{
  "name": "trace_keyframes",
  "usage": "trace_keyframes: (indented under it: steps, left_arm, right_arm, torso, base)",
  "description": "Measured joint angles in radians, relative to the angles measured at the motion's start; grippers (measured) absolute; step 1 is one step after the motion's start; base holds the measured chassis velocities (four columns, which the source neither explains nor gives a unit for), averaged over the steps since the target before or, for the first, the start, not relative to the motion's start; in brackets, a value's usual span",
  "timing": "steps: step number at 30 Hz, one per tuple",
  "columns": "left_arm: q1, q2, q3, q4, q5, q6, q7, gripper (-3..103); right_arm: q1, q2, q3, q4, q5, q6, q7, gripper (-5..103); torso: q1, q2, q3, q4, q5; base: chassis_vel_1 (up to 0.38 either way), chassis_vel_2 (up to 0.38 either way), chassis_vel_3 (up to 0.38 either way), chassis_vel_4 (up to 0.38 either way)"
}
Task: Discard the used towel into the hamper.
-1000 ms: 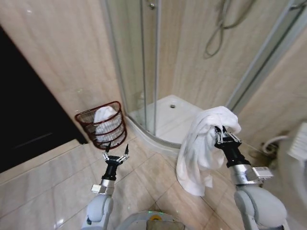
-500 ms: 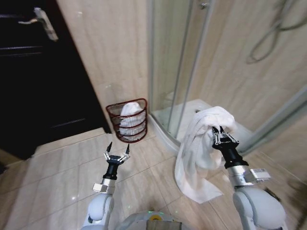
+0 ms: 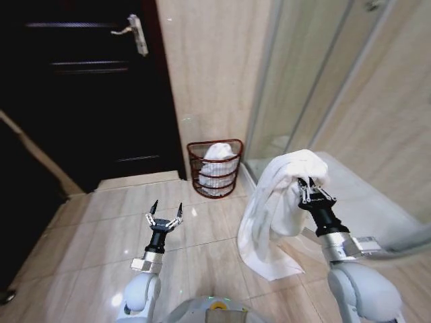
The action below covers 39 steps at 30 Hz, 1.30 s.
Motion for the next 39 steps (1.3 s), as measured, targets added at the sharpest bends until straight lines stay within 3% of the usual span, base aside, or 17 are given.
trace_keyframes:
  steps: [11,39]
  left_arm:
    - [0.011,-0.004,-0.002,-0.002,0.016,-0.040,-0.036,100]
    - [0.019,-0.013,0.001,-0.025,0.035,-0.029,-0.053,100]
  right_arm:
    - [-0.009,-0.005,0.020,-0.001,0.019,0.017,0.002,7]
    - [0.007,-0.006,0.025,-0.032,0.035,0.040,0.017,7]
  torso:
    - [0.000,0.000,0.000,0.0005,-0.0001]
    - [0.000,0.001,0.001,0.0001,0.0000]
  base:
    - [0.123,0.120,0.118,0.117]
    - [0.008,0.009,0.010,0.005]
